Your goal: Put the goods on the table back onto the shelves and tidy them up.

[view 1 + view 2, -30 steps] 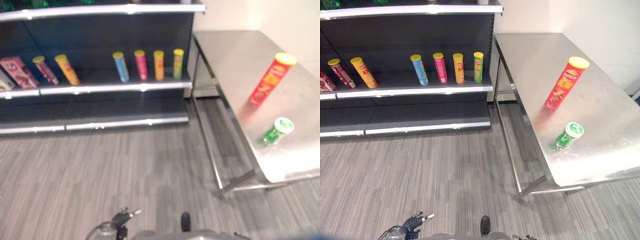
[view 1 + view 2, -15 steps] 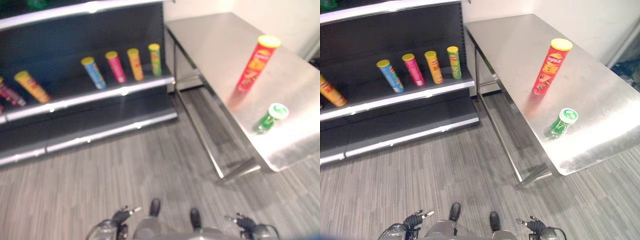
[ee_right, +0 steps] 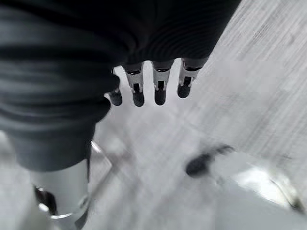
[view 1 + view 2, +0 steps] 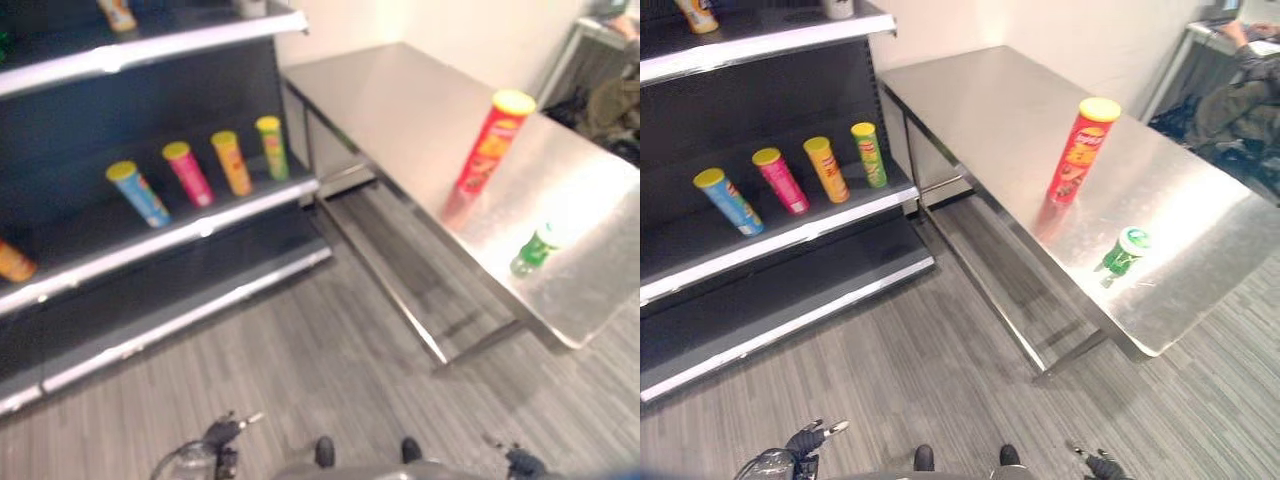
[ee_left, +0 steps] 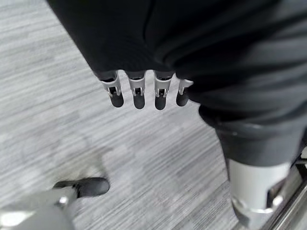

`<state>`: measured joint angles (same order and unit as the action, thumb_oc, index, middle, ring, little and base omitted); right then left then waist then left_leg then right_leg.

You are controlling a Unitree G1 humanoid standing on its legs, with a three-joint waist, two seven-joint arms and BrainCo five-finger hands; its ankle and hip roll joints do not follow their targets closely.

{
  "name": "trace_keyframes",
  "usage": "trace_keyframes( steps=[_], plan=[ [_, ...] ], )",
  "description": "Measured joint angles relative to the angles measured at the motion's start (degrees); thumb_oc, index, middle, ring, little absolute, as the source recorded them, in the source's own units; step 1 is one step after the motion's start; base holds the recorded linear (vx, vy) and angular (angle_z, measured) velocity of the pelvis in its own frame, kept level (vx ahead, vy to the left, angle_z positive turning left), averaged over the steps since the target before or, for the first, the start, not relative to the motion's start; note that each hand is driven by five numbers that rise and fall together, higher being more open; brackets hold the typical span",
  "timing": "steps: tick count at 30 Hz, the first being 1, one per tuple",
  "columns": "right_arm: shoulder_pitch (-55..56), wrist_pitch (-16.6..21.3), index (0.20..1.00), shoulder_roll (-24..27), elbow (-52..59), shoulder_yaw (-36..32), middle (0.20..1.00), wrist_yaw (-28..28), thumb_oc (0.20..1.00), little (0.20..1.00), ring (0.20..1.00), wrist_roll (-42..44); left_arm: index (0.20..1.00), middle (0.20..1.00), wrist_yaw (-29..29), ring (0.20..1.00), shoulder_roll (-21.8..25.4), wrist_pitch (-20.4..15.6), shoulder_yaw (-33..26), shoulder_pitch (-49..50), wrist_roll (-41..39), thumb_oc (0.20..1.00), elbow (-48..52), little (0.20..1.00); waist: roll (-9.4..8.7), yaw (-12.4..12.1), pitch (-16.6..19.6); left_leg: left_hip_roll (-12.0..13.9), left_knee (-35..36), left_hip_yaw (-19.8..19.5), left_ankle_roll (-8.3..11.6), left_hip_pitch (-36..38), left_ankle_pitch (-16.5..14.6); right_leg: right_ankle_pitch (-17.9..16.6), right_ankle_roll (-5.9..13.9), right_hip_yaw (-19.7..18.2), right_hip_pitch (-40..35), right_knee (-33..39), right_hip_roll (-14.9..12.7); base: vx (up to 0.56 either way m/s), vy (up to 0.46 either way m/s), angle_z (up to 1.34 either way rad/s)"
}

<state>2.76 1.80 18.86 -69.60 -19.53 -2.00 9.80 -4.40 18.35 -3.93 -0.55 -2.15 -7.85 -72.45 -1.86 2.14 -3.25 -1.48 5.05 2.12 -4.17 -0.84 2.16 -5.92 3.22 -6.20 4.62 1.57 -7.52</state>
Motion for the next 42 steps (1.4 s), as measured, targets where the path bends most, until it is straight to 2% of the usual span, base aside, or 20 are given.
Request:
trace_keyframes(
  steps=[1, 3, 6, 7, 9, 10, 11, 12, 17, 21, 26, 37, 42],
  plan=[
    [1.6, 0.1, 1.0, 0.1, 1.4, -3.8, 1.0, 0.7, 1.0, 1.0, 1.0, 0.7, 1.0, 1.0, 0.0, 1.0, 0.7, -0.1, -0.2, 0.3, 0.0, 1.0, 0.2, 1.0, -1.47, 0.3, 0.2, -0.6, 0.0, 0.1, 0.39, 0.3, -0.4, -1.3, 0.62, 0.6, 0.2, 0.8, -0.1, 0.06, -0.028, -0.18],
    [4.1, -0.1, 1.0, 2.2, 2.7, -10.5, 1.0, 1.3, 1.0, 1.0, 1.0, 3.0, 1.0, 1.0, 0.0, 1.0, 0.3, -0.3, -2.0, 1.5, 0.0, 1.0, 0.3, 1.0, -2.85, 0.6, 0.9, -0.6, 0.1, 1.0, 1.36, 1.3, -1.4, -1.2, 1.28, 0.8, -1.5, 3.6, -0.2, 0.06, -0.046, -0.33],
    [6.3, -1.0, 1.0, 6.4, 11.2, -15.7, 1.0, 2.5, 1.0, 1.0, 1.0, 5.0, 1.0, 1.0, -0.2, 1.0, -0.9, -0.2, -2.4, 2.5, 0.0, 1.0, 0.9, 1.0, -3.14, 1.8, 1.0, -0.2, 0.4, 2.0, 2.07, 1.5, -1.9, 0.0, 2.56, 1.3, -1.5, 3.6, 0.2, 0.06, -0.045, -0.25],
    [7.8, -0.3, 1.0, 7.3, 16.1, -18.0, 1.0, 2.9, 1.0, 1.0, 1.0, 5.2, 1.0, 1.0, -0.2, 1.0, -1.4, -0.2, -2.4, 2.5, 0.0, 1.0, 1.2, 1.0, -3.09, 2.3, 1.1, 0.1, 0.4, 1.9, 2.37, 1.4, -1.9, 0.6, 2.56, 1.5, -1.5, 3.6, 0.2, 0.02, -0.056, 0.04],
    [7.8, -0.7, 1.0, 10.1, 21.0, -18.1, 1.0, 3.1, 1.0, 1.0, 1.0, 5.9, 1.0, 1.0, -0.3, 1.0, -2.1, -0.3, -2.3, 2.5, 0.0, 1.0, 1.8, 1.0, -3.02, 3.0, 1.2, 0.8, 0.4, 1.7, 3.22, 1.0, -1.9, 0.9, 2.29, 1.9, -1.4, 3.6, 1.1, 0.0, -0.061, 0.02],
    [7.9, -1.2, 1.0, 12.0, 27.8, -17.6, 1.0, 3.1, 1.0, 1.0, 1.0, 6.7, 1.0, 1.0, -0.3, 1.0, -3.1, -0.3, -2.0, 2.5, 0.1, 1.0, 1.6, 1.0, -2.52, 3.4, 1.5, 1.2, 0.4, 1.7, 3.32, 0.8, -2.0, 1.4, 1.52, 1.9, -1.2, 3.9, 1.3, -0.01, -0.044, 0.05],
    [7.4, 0.4, 1.0, 14.0, 29.1, -16.8, 1.0, 3.0, 1.0, 1.0, 1.0, 7.1, 1.0, 1.0, -0.6, 1.0, -3.8, -0.3, -1.7, 2.4, 0.1, 1.0, 1.6, 1.0, -2.35, 3.6, 1.8, 1.5, 0.4, 1.4, 3.5, 1.0, -1.9, 1.6, 1.25, 2.1, -1.2, 3.9, 1.6, -0.01, -0.043, 0.11],
    [5.4, 0.3, 1.0, 15.2, 31.6, -16.5, 1.0, 3.3, 1.0, 1.0, 1.0, 7.1, 1.0, 1.0, -0.9, 1.0, -4.4, -0.3, -1.7, 2.5, 0.1, 1.0, 1.7, 1.0, -2.32, 3.4, 2.2, 1.9, 0.4, 1.0, 3.82, 0.7, -1.7, 1.7, 1.03, 2.4, -1.3, 3.9, 2.1, -0.02, -0.038, 0.12],
    [0.3, 2.0, 1.0, 16.3, 43.3, -7.6, 1.0, 3.7, 1.0, 1.0, 1.0, 6.8, 1.0, 1.0, -1.4, 1.0, -5.7, -0.2, -1.6, 3.9, 0.2, 1.0, 2.2, 1.0, -1.61, 2.4, 3.0, 3.3, 0.3, -0.4, 5.03, 0.2, -1.0, 1.3, 0.28, 3.6, -1.3, 3.9, 3.3, -0.02, -0.034, 0.14],
    [-3.5, 2.7, 1.0, 19.4, 43.2, 2.3, 1.0, 3.1, 1.0, 1.0, 1.0, 6.3, 1.0, 1.0, -1.4, 1.0, -5.9, -0.1, -1.6, 4.7, 0.2, 1.0, 2.9, 1.0, -1.17, 0.5, 3.0, 3.4, 0.0, -1.1, 5.29, -0.1, -0.7, 0.8, 0.67, 4.0, -1.3, 3.9, 3.7, -0.02, -0.031, 0.09],
    [-5.2, 2.9, 1.0, 21.2, 43.2, 8.1, 1.0, 0.1, 1.0, 1.0, 1.0, 6.0, 1.0, 1.0, -1.4, 1.0, -5.9, -0.1, -1.6, 6.1, 0.1, 1.0, 4.1, 1.0, -1.4, -0.9, 2.8, 3.4, 0.0, -1.6, 5.07, -0.2, -0.5, 0.9, 0.61, 4.6, -1.4, 3.9, 3.7, 0.0, -0.028, 0.05],
    [-8.2, 3.0, 1.0, 24.2, 44.5, 14.2, 1.0, -2.1, 1.0, 1.0, 1.0, 6.1, 1.0, 1.0, -1.9, 1.0, -6.8, -0.1, -1.8, 6.6, 0.0, 1.0, 4.1, 1.0, -1.17, -1.2, 2.2, 3.5, 0.0, -2.6, 5.27, -0.2, -0.4, 1.3, 0.46, 5.7, -2.1, 3.9, 3.7, 0.0, -0.014, 0.05],
    [-9.3, 3.8, 1.0, 24.5, 46.2, 14.5, 1.0, -2.1, 1.0, 1.0, 1.0, 6.1, 1.0, 1.0, -2.0, 1.0, -7.2, -0.1, -1.8, 6.6, 0.0, 1.0, 4.1, 1.0, -1.02, -1.3, 1.4, 3.6, 0.0, -3.3, 5.27, -0.4, -0.4, 1.8, 0.41, 6.7, -2.3, 3.9, 3.7, 0.01, -0.004, 0.08]
  ],
)
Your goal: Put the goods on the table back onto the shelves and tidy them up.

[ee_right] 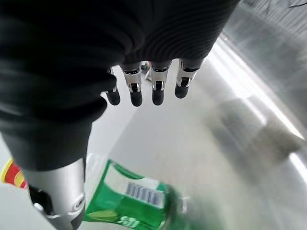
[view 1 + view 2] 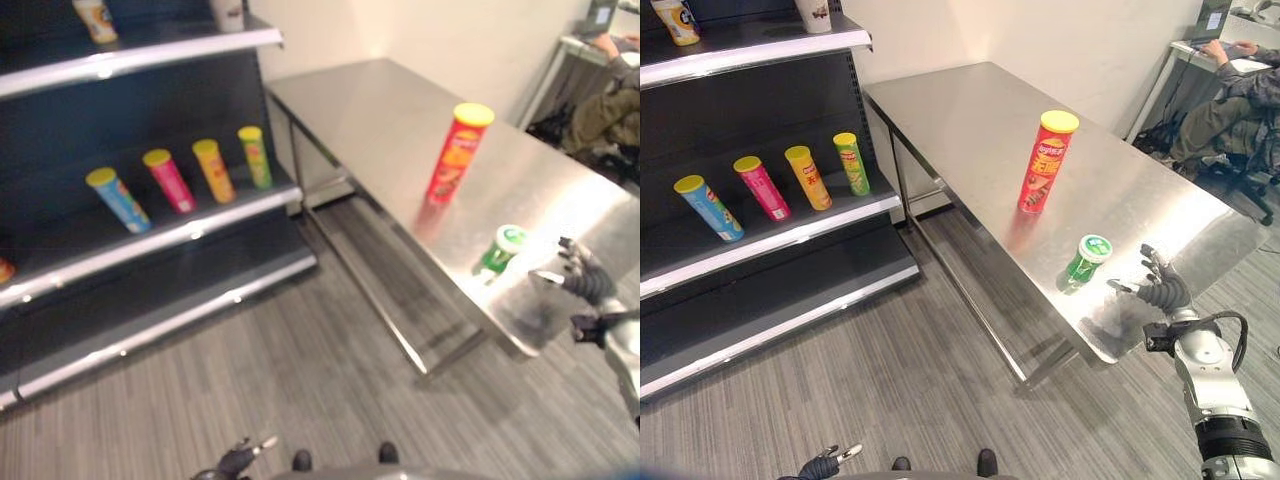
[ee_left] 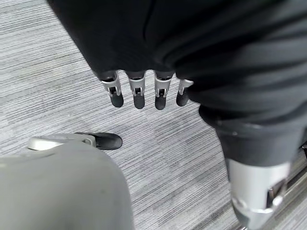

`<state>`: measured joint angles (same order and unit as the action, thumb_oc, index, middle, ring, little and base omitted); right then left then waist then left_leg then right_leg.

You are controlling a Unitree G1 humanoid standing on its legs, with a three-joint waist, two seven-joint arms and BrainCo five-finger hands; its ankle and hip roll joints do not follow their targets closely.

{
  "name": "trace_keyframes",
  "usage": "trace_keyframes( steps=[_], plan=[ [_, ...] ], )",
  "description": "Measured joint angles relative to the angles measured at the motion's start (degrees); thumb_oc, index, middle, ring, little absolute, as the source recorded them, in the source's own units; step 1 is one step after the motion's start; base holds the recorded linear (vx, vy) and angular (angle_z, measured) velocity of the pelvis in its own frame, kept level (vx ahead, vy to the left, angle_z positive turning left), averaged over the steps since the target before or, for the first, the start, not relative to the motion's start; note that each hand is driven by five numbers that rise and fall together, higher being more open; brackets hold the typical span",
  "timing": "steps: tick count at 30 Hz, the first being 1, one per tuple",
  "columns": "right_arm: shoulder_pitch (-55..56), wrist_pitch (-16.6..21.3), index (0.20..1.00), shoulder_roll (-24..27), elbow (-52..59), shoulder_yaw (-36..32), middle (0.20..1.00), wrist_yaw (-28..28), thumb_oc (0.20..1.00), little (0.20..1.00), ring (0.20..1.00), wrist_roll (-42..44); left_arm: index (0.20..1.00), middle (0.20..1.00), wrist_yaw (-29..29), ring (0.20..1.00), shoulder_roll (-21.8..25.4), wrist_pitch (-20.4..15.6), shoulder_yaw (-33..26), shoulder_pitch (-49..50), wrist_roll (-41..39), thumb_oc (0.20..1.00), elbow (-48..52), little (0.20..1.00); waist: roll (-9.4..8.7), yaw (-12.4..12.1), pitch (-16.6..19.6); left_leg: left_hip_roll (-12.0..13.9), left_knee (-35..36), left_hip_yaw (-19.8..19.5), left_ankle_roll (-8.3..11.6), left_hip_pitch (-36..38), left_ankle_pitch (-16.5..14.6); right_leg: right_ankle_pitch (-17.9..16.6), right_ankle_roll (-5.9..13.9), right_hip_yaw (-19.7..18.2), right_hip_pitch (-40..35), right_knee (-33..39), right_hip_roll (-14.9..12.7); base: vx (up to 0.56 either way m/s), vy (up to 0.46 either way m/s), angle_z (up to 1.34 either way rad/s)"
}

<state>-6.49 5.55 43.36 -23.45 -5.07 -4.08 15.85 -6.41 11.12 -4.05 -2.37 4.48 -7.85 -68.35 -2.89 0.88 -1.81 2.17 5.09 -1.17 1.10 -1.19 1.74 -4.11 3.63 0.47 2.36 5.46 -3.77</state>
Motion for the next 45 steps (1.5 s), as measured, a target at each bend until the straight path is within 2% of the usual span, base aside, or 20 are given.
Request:
trace_keyframes(
  steps=[8, 11, 17, 20, 23, 28, 29, 30, 31, 34, 45],
  plan=[
    [-2.2, 0.3, 1.0, 0.1, 1.3, 0.4, 1.0, 0.0, 1.0, 1.0, 1.0, 0.0, 1.0, 1.0, 0.0, 1.0, -0.2, 0.0, 0.0, 0.0, 0.0, 1.0, 0.5, 1.0, 0.03, -0.3, -0.4, 0.1, 0.0, 0.0, 0.19, -0.1, 0.0, 0.0, -0.03, 0.1, 0.0, 0.0, 0.1, 0.0, 0.0, 0.01],
    [-2.9, 0.4, 1.0, 2.4, 1.3, 3.6, 1.0, -0.4, 1.0, 1.0, 1.0, -0.1, 1.0, 1.0, 0.0, 1.0, -0.2, -0.1, 0.0, -0.1, 0.0, 1.0, 1.0, 1.0, 0.06, -0.4, -0.4, 0.1, 0.0, 0.0, 0.19, 0.0, 0.0, 0.0, -0.02, 0.2, 0.0, -0.1, 0.1, 0.0, 0.0, 0.0],
    [-4.2, 0.4, 1.0, 2.8, 1.3, 5.1, 1.0, -0.6, 1.0, 1.0, 1.0, -0.2, 1.0, 1.0, 0.0, 1.0, -0.3, -0.1, 0.0, -0.1, 0.0, 1.0, 1.0, 1.0, -0.06, -1.2, -0.6, 0.1, 0.0, 0.0, 0.21, 0.1, 0.0, 0.0, -0.03, 0.2, -0.2, 0.0, 0.1, 0.0, 0.0, 0.0],
    [-5.2, 0.4, 1.0, 5.5, 1.3, 9.7, 1.0, -1.6, 1.0, 1.0, 1.0, -1.4, 1.0, 1.0, 0.0, 1.0, -0.4, 0.0, 0.0, 0.0, 0.0, 1.0, 1.0, 1.0, -0.14, -1.4, -0.7, 0.1, 0.0, 0.0, 0.22, 0.1, 0.0, 0.0, -0.03, 0.2, -0.2, 0.0, 0.1, 0.0, 0.0, 0.0],
    [-5.6, 0.4, 1.0, 5.7, 1.3, 9.9, 1.0, -1.8, 1.0, 1.0, 1.0, -2.4, 1.0, 1.0, 0.0, 1.0, -0.4, 0.0, -0.1, 0.0, 0.0, 1.0, 1.0, 1.0, -0.21, -1.4, -0.7, 0.1, 0.0, 0.0, 0.22, 0.0, 0.0, 0.0, -0.03, 0.2, -0.1, 0.0, 0.1, 0.0, 0.0, 0.0],
    [-6.6, 0.4, 1.0, 9.5, 1.3, 13.6, 1.0, -2.6, 1.0, 1.0, 1.0, -4.2, 1.0, 1.0, 0.0, 1.0, -0.3, 0.0, -0.1, 0.0, 0.0, 1.0, 1.0, 1.0, -0.26, -1.4, -0.8, 0.1, 0.0, 0.0, 0.22, 0.0, 0.0, 0.0, -0.02, 0.2, -0.1, 0.0, 0.1, 0.0, 0.0, 0.0],
    [-6.7, 0.4, 0.912, 9.8, 1.3, 13.7, 0.912, -2.7, 0.912, 0.912, 0.912, -4.5, 1.0, 1.0, 0.0, 1.0, -0.3, 0.0, -0.1, -0.1, 0.0, 1.0, 1.0, 1.0, -0.29, -1.4, -0.8, 0.1, 0.0, 0.0, 0.22, 0.0, 0.0, 0.0, -0.02, 0.3, -0.1, 0.0, 0.1, 0.0, 0.0, 0.0],
    [-6.8, 0.4, 0.507, 10.2, 1.3, 13.7, 0.507, -2.7, 0.507, 0.507, 0.507, -4.7, 1.0, 1.0, 0.0, 1.0, -0.3, 0.0, -0.2, -0.1, 0.0, 1.0, 1.0, 1.0, -0.33, -1.4, -0.9, 0.1, 0.0, 0.0, 0.22, 0.0, 0.0, 0.0, -0.02, 0.3, -0.1, 0.0, 0.1, 0.0, 0.0, 0.0],
    [-7.1, 0.4, 0.2, 10.8, 1.2, 13.8, 0.2, -2.7, 0.2, 0.2, 0.2, -5.3, 1.0, 1.0, 0.0, 1.0, -0.3, 0.0, -0.3, -0.1, 0.0, 1.0, 1.0, 1.0, -0.35, -1.4, -1.0, 0.1, 0.0, 0.0, 0.22, 0.0, 0.0, 0.0, -0.02, 0.2, -0.1, 0.0, 0.1, 0.0, 0.0, 0.0],
    [-8.3, 0.4, 0.2, 12.8, 0.9, 15.9, 0.2, -2.7, 0.2, 0.2, 0.2, -6.4, 1.0, 1.0, 0.0, 1.0, -0.3, 0.0, -0.5, -0.1, 0.0, 1.0, 1.0, 1.0, -0.48, -1.4, -1.2, 0.1, 0.0, 0.0, 0.23, 0.0, 0.0, 0.0, -0.02, 0.3, -0.1, 0.0, 0.1, 0.0, 0.0, 0.0],
    [-9.0, 0.4, 0.2, 12.9, 1.4, 15.7, 0.2, -2.3, 0.2, 0.2, 0.2, -8.0, 1.0, 1.0, 0.1, 1.0, -0.2, 0.0, -0.5, -0.2, 0.0, 1.0, 1.1, 1.0, -0.46, -1.4, -2.0, 0.2, 0.0, -0.1, 0.25, 0.0, 0.1, 0.0, -0.03, 0.3, -0.1, 0.0, 0.1, 0.0, 0.0, 0.0]
  ],
)
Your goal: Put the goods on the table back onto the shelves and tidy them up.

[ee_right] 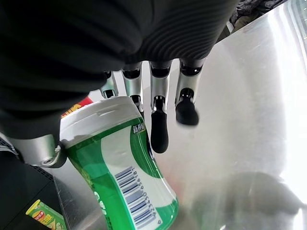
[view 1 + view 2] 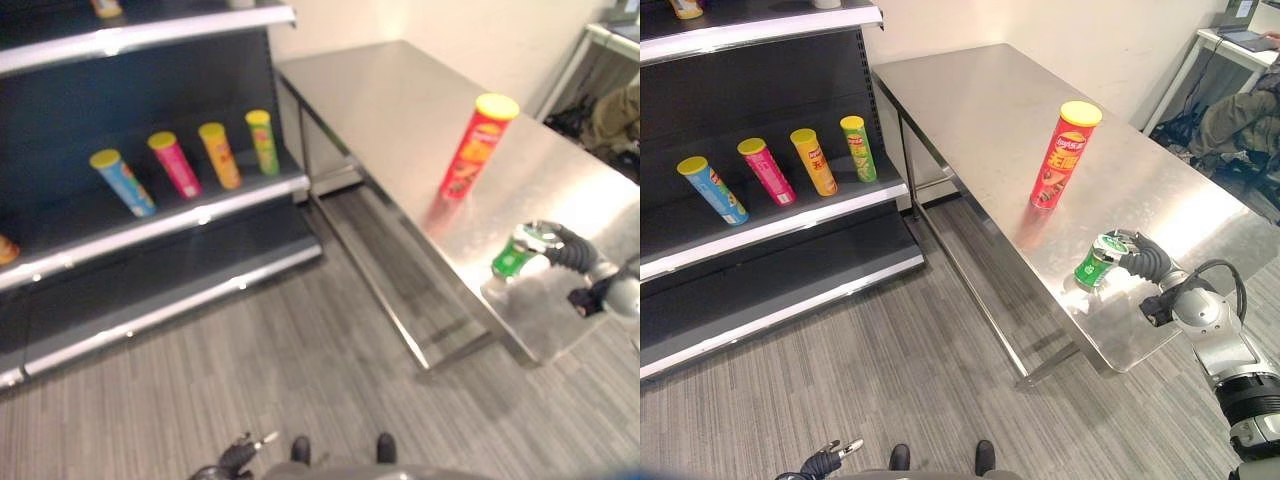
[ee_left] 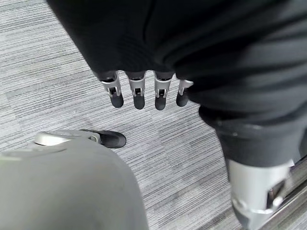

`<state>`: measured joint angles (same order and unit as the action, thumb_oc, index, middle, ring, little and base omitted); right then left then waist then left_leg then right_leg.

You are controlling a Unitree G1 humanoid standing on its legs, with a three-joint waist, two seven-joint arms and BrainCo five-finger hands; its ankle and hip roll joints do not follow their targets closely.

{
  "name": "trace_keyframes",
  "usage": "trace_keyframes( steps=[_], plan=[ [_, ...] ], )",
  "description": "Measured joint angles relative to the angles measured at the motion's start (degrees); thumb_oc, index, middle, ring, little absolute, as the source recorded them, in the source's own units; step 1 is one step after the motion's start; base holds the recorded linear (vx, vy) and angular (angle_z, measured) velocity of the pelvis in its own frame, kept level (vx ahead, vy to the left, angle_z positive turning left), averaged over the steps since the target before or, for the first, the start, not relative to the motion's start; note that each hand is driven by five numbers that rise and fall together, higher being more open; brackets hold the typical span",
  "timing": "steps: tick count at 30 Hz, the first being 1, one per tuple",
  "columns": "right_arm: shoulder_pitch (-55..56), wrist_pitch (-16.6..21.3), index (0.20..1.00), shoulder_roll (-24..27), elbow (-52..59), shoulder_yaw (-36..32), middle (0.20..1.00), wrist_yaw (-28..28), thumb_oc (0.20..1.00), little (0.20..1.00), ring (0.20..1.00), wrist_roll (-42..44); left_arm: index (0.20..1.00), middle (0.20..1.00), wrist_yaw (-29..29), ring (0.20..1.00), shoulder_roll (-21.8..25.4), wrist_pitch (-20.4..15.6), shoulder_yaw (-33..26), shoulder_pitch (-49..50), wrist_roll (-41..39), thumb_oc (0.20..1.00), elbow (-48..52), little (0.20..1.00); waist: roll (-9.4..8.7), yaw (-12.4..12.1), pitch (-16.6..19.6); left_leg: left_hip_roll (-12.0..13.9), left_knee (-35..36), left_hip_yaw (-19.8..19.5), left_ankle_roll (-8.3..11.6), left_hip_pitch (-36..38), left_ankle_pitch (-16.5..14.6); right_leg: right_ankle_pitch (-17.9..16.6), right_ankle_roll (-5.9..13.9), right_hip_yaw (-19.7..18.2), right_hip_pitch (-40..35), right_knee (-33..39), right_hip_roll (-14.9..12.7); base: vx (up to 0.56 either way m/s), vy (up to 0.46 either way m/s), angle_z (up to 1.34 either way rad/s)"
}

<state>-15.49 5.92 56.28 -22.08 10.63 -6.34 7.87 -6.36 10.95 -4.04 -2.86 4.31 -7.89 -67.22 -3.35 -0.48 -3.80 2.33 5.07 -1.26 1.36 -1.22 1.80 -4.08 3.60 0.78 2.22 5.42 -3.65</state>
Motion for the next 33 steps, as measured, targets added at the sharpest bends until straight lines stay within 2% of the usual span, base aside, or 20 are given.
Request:
trace_keyframes(
  steps=[3, 8, 14, 16, 18, 19, 20, 22, 23, 24, 26, 28, 29, 32, 33],
  plan=[
    [0.0, 0.0, 0.2, 0.2, 1.7, -0.8, 0.2, 0.7, 0.2, 0.2, 0.2, 0.0, 1.0, 1.0, 0.1, 1.0, 0.0, 0.0, -0.1, 0.1, 0.0, 1.0, 0.5, 1.0, 0.44, -0.1, -0.3, 0.0, 0.0, -0.2, 0.03, -0.1, 0.0, 0.0, 0.01, 0.1, 0.0, 0.0, 0.1, -0.01, -0.071, 0.02],
    [-0.7, 1.1, 0.2, 0.2, 8.9, -6.8, 0.2, 4.6, 0.2, 0.2, 0.2, 0.1, 1.0, 1.0, 0.4, 1.0, -0.6, -0.2, -1.9, 0.2, 0.0, 1.0, 3.0, 1.0, 1.76, 0.0, -1.0, 0.3, 0.0, -1.5, 0.4, -0.9, 0.3, 0.2, -0.01, 1.3, 0.0, 0.0, 0.3, -0.01, -0.074, 0.12],
    [-6.8, 3.3, 0.2, -0.1, 14.2, -6.8, 0.2, 8.0, 0.2, 0.2, 0.2, 0.1, 1.0, 1.0, 0.5, 1.0, -1.6, -0.5, -2.1, 0.7, 0.0, 1.0, 5.7, 1.0, 2.64, -1.4, -1.7, 1.2, 0.0, -3.6, 1.25, -2.1, 0.9, 0.5, -0.43, 3.2, 0.0, -0.3, 0.9, -0.01, -0.001, 0.19],
    [-7.6, 3.3, 0.2, -0.3, 14.7, -6.8, 0.2, 9.0, 0.2, 0.2, 0.2, 0.0, 1.0, 1.0, 0.5, 1.0, -1.8, -0.5, -2.1, 0.7, 0.0, 1.0, 5.8, 1.0, 2.58, -1.8, -1.9, 1.5, 0.0, -4.4, 1.59, -2.8, 1.1, 0.6, -0.7, 4.3, 0.0, -0.3, 0.8, 0.01, 0.119, 0.31],
    [-8.0, 3.4, 0.2, -1.7, 16.8, -6.8, 0.2, 9.6, 0.2, 0.2, 0.2, 0.0, 1.0, 1.0, 0.6, 1.0, -1.8, -0.6, -2.1, 0.4, 0.0, 1.0, 5.2, 1.0, 2.21, -1.9, -2.4, 1.7, -0.1, -4.3, 1.07, -3.6, 0.6, 0.8, -0.97, 5.7, 0.0, -0.3, 0.7, 0.09, 0.209, 0.34],
    [-8.0, 3.3, 0.2, -2.2, 17.5, -6.9, 0.2, 9.7, 0.2, 0.2, 0.2, 0.0, 1.0, 1.0, 0.6, 1.0, -1.7, -0.6, -2.1, 0.3, 0.0, 1.0, 5.0, 1.0, 1.92, -1.9, -2.7, 1.8, -0.4, -3.9, 1.38, -4.0, 0.1, 0.9, -1.03, 6.3, -0.1, -0.3, 0.5, 0.11, 0.222, 0.49],
    [-7.3, 2.9, 0.2, -3.3, 20.6, -7.6, 0.2, 10.0, 0.2, 0.2, 0.2, 0.0, 1.0, 1.0, 0.6, 1.0, -1.5, -0.4, -2.1, -0.7, 0.0, 1.0, 4.0, 1.0, 1.27, -0.9, -3.3, 2.8, -2.6, 0.4, 1.71, -5.8, -0.9, 1.0, -1.28, 8.5, -0.2, -0.3, -0.4, 0.11, 0.184, 0.65],
    [-7.2, 3.2, 0.2, -5.3, 23.6, -8.3, 0.2, 9.8, 0.2, 0.2, 0.2, -0.1, 1.0, 1.0, 0.7, 1.0, -1.4, -0.5, -2.2, -1.0, 0.0, 1.0, 4.2, 1.0, 1.33, -0.7, -3.4, 5.2, -3.3, 4.6, 2.2, -6.6, -0.5, 1.4, -1.18, 10.6, -0.7, -0.3, -0.9, 0.17, 0.349, 0.62],
    [-7.2, 3.3, 0.2, -6.5, 23.8, -8.7, 0.2, 9.9, 0.2, 0.2, 0.2, -0.1, 1.0, 1.0, 0.6, 1.0, -1.4, -0.5, -2.2, -0.9, 0.0, 1.0, 4.2, 1.0, 1.46, -0.4, -3.5, 5.2, -3.0, 5.1, 2.59, -6.6, 0.3, 1.5, -1.34, 10.9, -1.3, -0.3, -1.0, 0.16, 0.411, 0.43],
    [-7.2, 3.2, 0.2, -8.6, 23.8, -8.8, 0.2, 10.0, 0.2, 0.2, 0.2, -0.1, 1.0, 1.0, 0.7, 1.0, -0.9, -0.6, -2.2, -1.0, 0.0, 1.0, 4.2, 1.0, 0.67, -0.8, -3.5, 4.2, -2.5, 4.9, 2.31, -5.6, 1.2, 1.7, -1.61, 10.7, -2.2, -0.3, -1.9, 0.12, 0.365, 0.33],
    [-8.2, 3.0, 0.2, -10.3, 23.6, -8.1, 0.2, 10.0, 0.2, 0.2, 0.2, -1.0, 1.0, 1.0, 0.7, 1.0, -0.2, -0.6, -2.1, -1.8, 0.0, 1.0, 3.6, 1.0, -0.64, -2.3, -3.5, 2.2, -2.0, 4.9, 1.51, -4.7, 1.1, 2.1, -2.15, 9.4, -2.7, -0.3, -3.8, 0.12, 0.39, 0.16],
    [-9.2, 3.0, 0.2, -10.4, 23.6, -7.2, 0.2, 10.0, 0.2, 0.2, 0.2, -1.3, 1.0, 1.0, 0.8, 1.0, 0.2, -0.5, -2.0, -2.0, 0.0, 1.0, 3.1, 1.0, -0.74, -2.6, -3.4, 1.2, -1.9, 5.0, 0.8, -4.5, 1.6, 1.8, -2.59, 9.3, -2.8, -0.3, -4.8, 0.08, 0.279, 0.16],
    [-9.6, 2.9, 0.2, -10.4, 23.9, -6.9, 0.2, 10.0, 0.2, 0.2, 0.2, -2.3, 1.0, 1.0, 0.9, 1.0, 0.7, -0.6, -2.0, -2.3, 0.1, 1.0, 3.2, 1.0, -0.82, -3.1, -3.3, -0.1, -1.9, 4.6, -0.07, -4.2, 1.5, 1.6, -2.9, 9.2, -3.3, -0.5, -6.0, 0.06, 0.276, 0.22],
    [-9.7, 2.1, 0.2, -10.2, 23.9, -6.9, 0.2, 10.5, 0.2, 0.2, 0.2, -2.3, 1.0, 1.0, 1.3, 1.0, 1.2, -0.6, -2.0, -2.2, 0.1, 1.0, 3.0, 1.0, 0.58, -2.7, -3.5, -1.3, -1.8, 3.3, -1.55, -2.9, 1.1, 1.1, -3.55, 6.3, -2.9, -5.3, -6.9, 0.12, 0.431, 0.32],
    [-9.7, 1.9, 0.2, -9.1, 24.1, -7.0, 0.2, 11.0, 0.2, 0.2, 0.2, -2.2, 1.0, 1.0, 1.4, 1.0, 1.3, -0.6, -1.5, -2.4, 0.1, 1.0, 3.0, 1.0, 1.75, -2.2, -4.1, -2.0, -1.1, 1.6, -2.64, -1.5, 1.3, 1.2, -3.55, 4.0, -2.9, -8.9, -6.7, 0.09, 0.233, 0.55]
  ],
)
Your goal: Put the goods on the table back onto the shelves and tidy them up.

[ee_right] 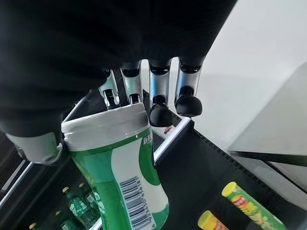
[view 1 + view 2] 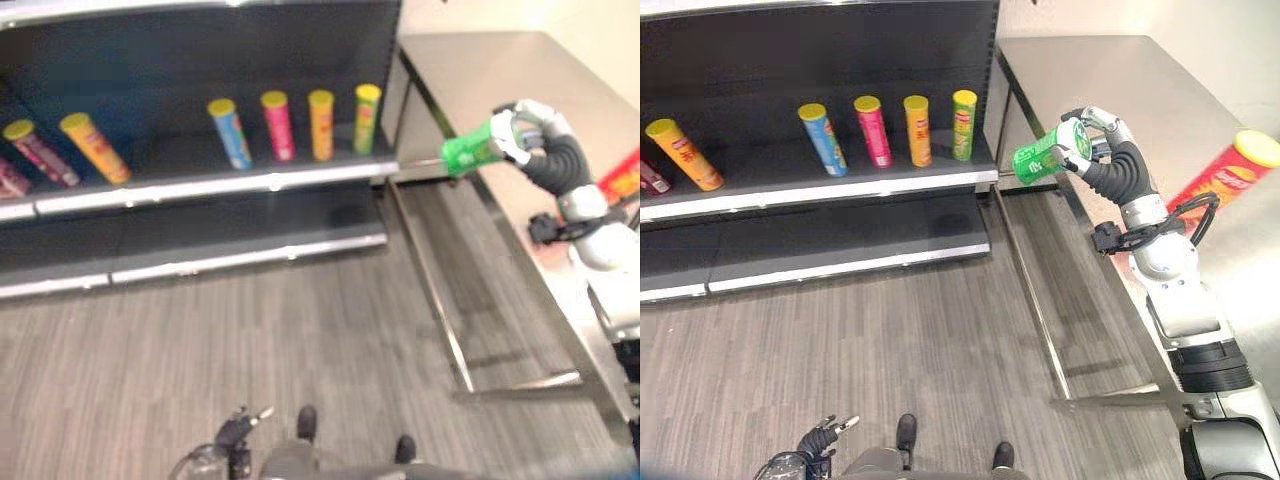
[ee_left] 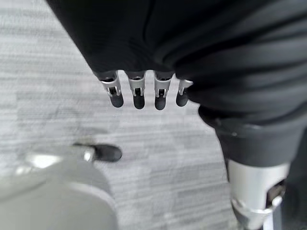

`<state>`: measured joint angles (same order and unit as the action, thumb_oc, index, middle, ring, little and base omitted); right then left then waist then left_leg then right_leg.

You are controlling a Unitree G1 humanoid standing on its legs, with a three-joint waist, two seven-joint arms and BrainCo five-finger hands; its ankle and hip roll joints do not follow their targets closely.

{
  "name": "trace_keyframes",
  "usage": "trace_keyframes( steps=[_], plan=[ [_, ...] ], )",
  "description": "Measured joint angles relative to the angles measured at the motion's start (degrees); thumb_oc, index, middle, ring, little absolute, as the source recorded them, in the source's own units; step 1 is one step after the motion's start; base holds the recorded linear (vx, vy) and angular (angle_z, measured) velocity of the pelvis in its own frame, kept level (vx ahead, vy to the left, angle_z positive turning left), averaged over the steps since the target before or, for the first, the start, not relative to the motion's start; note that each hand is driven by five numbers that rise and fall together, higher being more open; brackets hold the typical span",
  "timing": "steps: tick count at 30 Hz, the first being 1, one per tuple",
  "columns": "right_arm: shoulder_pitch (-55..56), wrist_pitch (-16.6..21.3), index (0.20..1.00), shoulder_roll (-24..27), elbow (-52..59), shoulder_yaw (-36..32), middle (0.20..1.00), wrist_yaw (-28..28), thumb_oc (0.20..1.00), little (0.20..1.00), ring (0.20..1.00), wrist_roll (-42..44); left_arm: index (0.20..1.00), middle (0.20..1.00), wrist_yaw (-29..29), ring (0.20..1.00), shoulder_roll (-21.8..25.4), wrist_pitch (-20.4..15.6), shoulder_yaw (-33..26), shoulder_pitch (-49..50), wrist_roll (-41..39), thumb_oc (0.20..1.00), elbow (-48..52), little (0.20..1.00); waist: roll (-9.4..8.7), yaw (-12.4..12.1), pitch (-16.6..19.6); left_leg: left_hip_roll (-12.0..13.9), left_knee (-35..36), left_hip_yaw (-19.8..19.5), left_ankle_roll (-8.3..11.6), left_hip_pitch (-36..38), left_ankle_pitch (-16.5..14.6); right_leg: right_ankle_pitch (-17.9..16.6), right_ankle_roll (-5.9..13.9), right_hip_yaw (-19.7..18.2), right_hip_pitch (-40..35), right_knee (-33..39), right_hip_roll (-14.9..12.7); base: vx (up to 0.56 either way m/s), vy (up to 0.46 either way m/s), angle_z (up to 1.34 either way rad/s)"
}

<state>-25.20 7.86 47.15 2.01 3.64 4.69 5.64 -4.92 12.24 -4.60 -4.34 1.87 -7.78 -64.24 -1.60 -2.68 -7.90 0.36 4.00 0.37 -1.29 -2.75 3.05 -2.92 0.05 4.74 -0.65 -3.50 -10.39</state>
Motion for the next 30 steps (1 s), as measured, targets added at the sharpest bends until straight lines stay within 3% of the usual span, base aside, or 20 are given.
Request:
trace_keyframes(
  steps=[1, 2, 4, 6, 8, 11, 13, 15, 17, 18, 20, 21, 22, 23, 24, 25, 27, 28, 30],
  plan=[
    [0.4, -0.1, 0.2, 1.2, 0.6, -0.1, 0.2, 0.3, 0.2, 0.2, 0.2, 0.0, 1.0, 1.0, 0.2, 1.0, 0.0, 0.0, 0.0, -0.1, 0.0, 1.0, 0.1, 1.0, 1.19, 0.9, -0.3, 0.3, 0.5, -1.9, -0.99, 1.3, 0.6, 0.5, 0.32, -1.6, 0.7, -3.8, 0.2, 0.1, 0.19, 0.73],
    [0.7, 0.0, 0.2, 2.4, 1.0, -0.3, 0.2, 0.7, 0.2, 0.2, 0.2, 0.0, 1.0, 1.0, 0.4, 1.0, 0.3, -0.1, 0.1, -0.1, 0.0, 1.0, 0.1, 1.0, 2.07, 1.8, -0.2, 0.3, 0.9, -3.4, -1.43, 2.1, 0.6, 2.8, 1.84, -4.8, 2.0, -6.6, 1.1, 0.12, 0.164, 0.81],
    [0.6, 0.3, 0.2, 4.2, 1.9, -0.5, 0.2, 1.4, 0.2, 0.2, 0.2, 0.0, 1.0, 1.0, 0.5, 1.0, 1.7, -0.2, 0.5, -0.5, 0.0, 1.0, 0.3, 1.0, 2.14, 3.2, -0.2, -0.2, 1.0, -6.8, -2.21, 2.2, 0.2, 5.6, 3.39, -10.4, 3.6, -5.0, 5.1, 0.12, 0.111, 0.79],
    [-0.8, 0.4, 0.2, 5.2, 2.0, -0.4, 0.2, 2.1, 0.2, 0.2, 0.2, 0.0, 1.0, 1.0, 0.6, 1.0, 2.5, -0.2, 1.6, -0.7, 0.0, 1.0, 0.1, 1.0, 1.97, 3.9, -0.3, -0.6, 1.0, -8.3, -2.46, 2.5, 0.1, 5.5, 3.85, -11.2, 6.8, -1.4, 8.8, 0.19, 0.106, 0.58],
    [-2.3, 0.4, 0.2, 6.1, 1.9, 0.2, 0.2, 3.4, 0.2, 0.2, 0.2, 0.1, 1.0, 1.0, 0.5, 1.0, 2.0, -0.1, 2.2, -0.6, 0.0, 1.0, -0.7, 1.0, 2.31, 5.2, -0.4, -0.9, 1.0, -10.7, -3.58, 2.9, -0.8, 3.0, 4.74, -12.9, 10.1, 4.0, 12.3, 0.23, 0.107, 0.62],
    [-8.5, 0.4, 0.2, 7.7, 0.5, 3.7, 0.2, 4.3, 0.2, 0.2, 0.2, 0.1, 1.0, 1.0, 0.5, 1.0, 1.0, 0.1, 2.2, -0.7, -0.1, 1.0, -1.3, 1.0, 0.6, 5.7, -1.6, -2.3, 1.0, -11.9, -3.31, 3.9, -1.9, -0.2, 5.3, -11.3, 15.7, 8.9, 12.4, 0.17, 0.064, 0.33],
    [-13.0, 0.6, 0.2, 7.9, -2.3, 7.6, 0.2, 4.4, 0.2, 0.2, 0.2, 0.2, 1.0, 1.0, 0.3, 1.0, 0.1, 0.2, 2.2, 0.0, -0.1, 1.0, -1.4, 1.0, -3.02, 5.4, -2.0, -5.1, 1.0, -12.8, -1.53, 6.9, -3.8, 2.7, 7.53, -9.0, 15.7, 8.2, 9.7, 0.22, 0.043, 0.29],
    [-17.5, 0.6, 0.2, 9.1, -5.4, 11.9, 0.2, 4.4, 0.2, 0.2, 0.2, 0.7, 1.0, 1.0, 0.2, 1.0, -1.3, 0.4, 2.3, -0.2, -0.1, 1.0, -0.9, 1.0, -1.98, 5.4, -2.1, -4.0, -1.3, -12.2, -1.17, 6.5, -5.8, 2.2, 9.93, -6.5, 15.7, 7.4, 10.4, 0.23, 0.005, 0.17],
    [-20.7, 0.4, 0.2, 11.8, -8.1, 14.6, 0.2, 4.3, 0.2, 0.2, 0.2, 1.9, 1.0, 1.0, 0.2, 1.0, -1.8, 0.5, 2.2, -1.4, -0.1, 1.0, -0.9, 1.0, -1.33, 5.7, -2.2, -2.0, -3.4, -12.1, -1.8, 4.7, -7.8, 2.0, 10.67, -5.8, 15.6, 7.7, 11.8, 0.32, -0.033, 0.25],
    [-21.6, 0.3, 0.2, 13.1, -8.8, 15.8, 0.2, 4.4, 0.2, 0.2, 0.2, 2.3, 1.0, 1.0, 0.2, 1.0, -2.4, 0.6, 2.2, -1.6, -0.1, 1.0, -0.4, 1.0, -0.36, 6.0, -2.0, -0.3, -3.0, -13.5, -0.83, 4.9, -9.0, 1.3, 9.68, -5.4, 15.6, 6.6, 13.0, 0.25, -0.036, 0.58],
    [-21.6, 0.4, 0.2, 15.9, -8.6, 16.4, 0.2, 4.4, 0.2, 0.2, 0.2, 2.3, 1.0, 1.0, 0.1, 1.0, -3.0, 0.6, 2.4, -1.7, -0.1, 1.0, 1.0, 1.0, -0.19, 8.5, -1.7, 0.6, -3.2, -15.0, 1.43, 6.0, -9.5, 0.8, 8.77, -5.3, 14.9, 5.1, 13.9, 0.37, -0.087, 0.96],
    [-21.8, 0.6, 0.2, 16.7, -8.6, 15.8, 0.2, 4.5, 0.2, 0.2, 0.2, 2.3, 1.0, 1.0, 0.1, 1.0, -3.3, 0.6, 3.5, -2.9, -0.1, 1.0, 0.8, 1.0, -0.34, 9.4, -1.7, 0.4, -9.9, -12.3, 3.1, 3.9, -10.5, 0.8, 8.84, -5.1, 13.7, 6.4, 13.8, 0.5, -0.129, 0.9],
    [-22.7, 0.5, 0.2, 17.0, -8.2, 16.5, 0.2, 4.6, 0.2, 0.2, 0.2, 2.3, 1.0, 1.0, 0.0, 1.0, -4.2, 0.9, 4.5, -3.9, 0.0, 1.0, 0.3, 1.0, 0.79, 9.9, -1.8, 0.7, -20.5, -8.6, 2.92, 0.2, -12.8, 3.4, 13.61, -4.4, 12.4, 7.3, 14.2, 0.37, -0.115, 0.56],
    [-24.0, 0.5, 0.2, 17.9, -8.1, 18.4, 0.2, 4.5, 0.2, 0.2, 0.2, 2.3, 1.0, 1.0, -0.2, 1.0, -5.4, 1.0, 4.2, -3.6, 0.0, 1.0, 0.4, 1.0, 3.73, 9.7, -1.3, 3.5, -20.0, -9.0, 0.98, -0.5, -13.7, 6.0, 12.23, -1.9, 14.4, 2.8, 16.0, 0.35, -0.147, 0.33],
    [-25.6, 0.6, 0.2, 20.1, -7.9, 19.7, 0.2, 4.4, 0.2, 0.2, 0.2, 2.3, 1.0, 1.0, -0.3, 1.0, -6.1, 1.0, 4.6, -3.1, 0.0, 1.0, 1.7, 1.0, 6.93, 9.4, -0.3, 6.8, -17.1, -12.6, 1.64, 0.5, -17.6, 4.2, 0.85, -2.5, 18.4, -7.4, 18.5, 0.3, -0.177, 0.42],
    [-26.2, 0.6, 0.2, 20.7, -7.7, 20.1, 0.2, 4.6, 0.2, 0.2, 0.2, 2.3, 1.0, 1.0, -0.3, 1.0, -4.4, 1.1, 4.7, -2.4, 0.0, 1.0, 3.4, 1.0, 2.91, 10.2, 0.5, 5.0, -13.9, -11.6, 4.4, 3.8, -18.8, 2.2, -1.28, -3.1, 16.1, -8.0, 14.7, 0.26, -0.18, 0.5],
    [-26.9, 0.6, 0.2, 21.2, -7.5, 20.4, 0.2, 4.7, 0.2, 0.2, 0.2, 2.3, 1.0, 1.0, -0.4, 1.0, -3.9, 1.4, 4.3, -2.5, 0.0, 1.0, 2.6, 1.0, 2.0, 9.5, 1.0, 3.9, -27.3, -8.8, 5.67, 0.6, -18.1, 2.3, -1.0, -2.5, 11.8, -2.0, 14.6, 0.18, -0.154, 0.4],
    [-29.7, 0.7, 0.2, 21.2, -8.3, 22.0, 0.2, 4.8, 0.2, 0.2, 0.2, 2.4, 1.0, 1.0, -0.3, 1.0, -3.4, 1.3, 4.3, -2.4, 0.0, 1.0, 2.3, 1.0, 1.07, 8.9, 0.9, 2.5, -34.5, -6.9, 5.11, -1.0, -17.1, 2.0, -1.07, -2.2, 9.3, 0.5, 14.6, 0.16, -0.102, 0.24],
    [-33.7, 0.7, 0.2, 21.8, -10.3, 25.2, 0.2, 5.1, 0.2, 0.2, 0.2, 2.4, 1.0, 1.0, -0.2, 1.0, -2.6, 1.5, 4.3, -2.5, 0.0, 1.0, 1.2, 1.0, -0.59, 8.8, 1.3, 2.8, -35.0, -4.3, 4.78, -1.5, -16.1, -0.5, -3.13, -1.6, 6.7, 3.2, 14.4, 0.2, -0.026, 0.42]
  ],
)
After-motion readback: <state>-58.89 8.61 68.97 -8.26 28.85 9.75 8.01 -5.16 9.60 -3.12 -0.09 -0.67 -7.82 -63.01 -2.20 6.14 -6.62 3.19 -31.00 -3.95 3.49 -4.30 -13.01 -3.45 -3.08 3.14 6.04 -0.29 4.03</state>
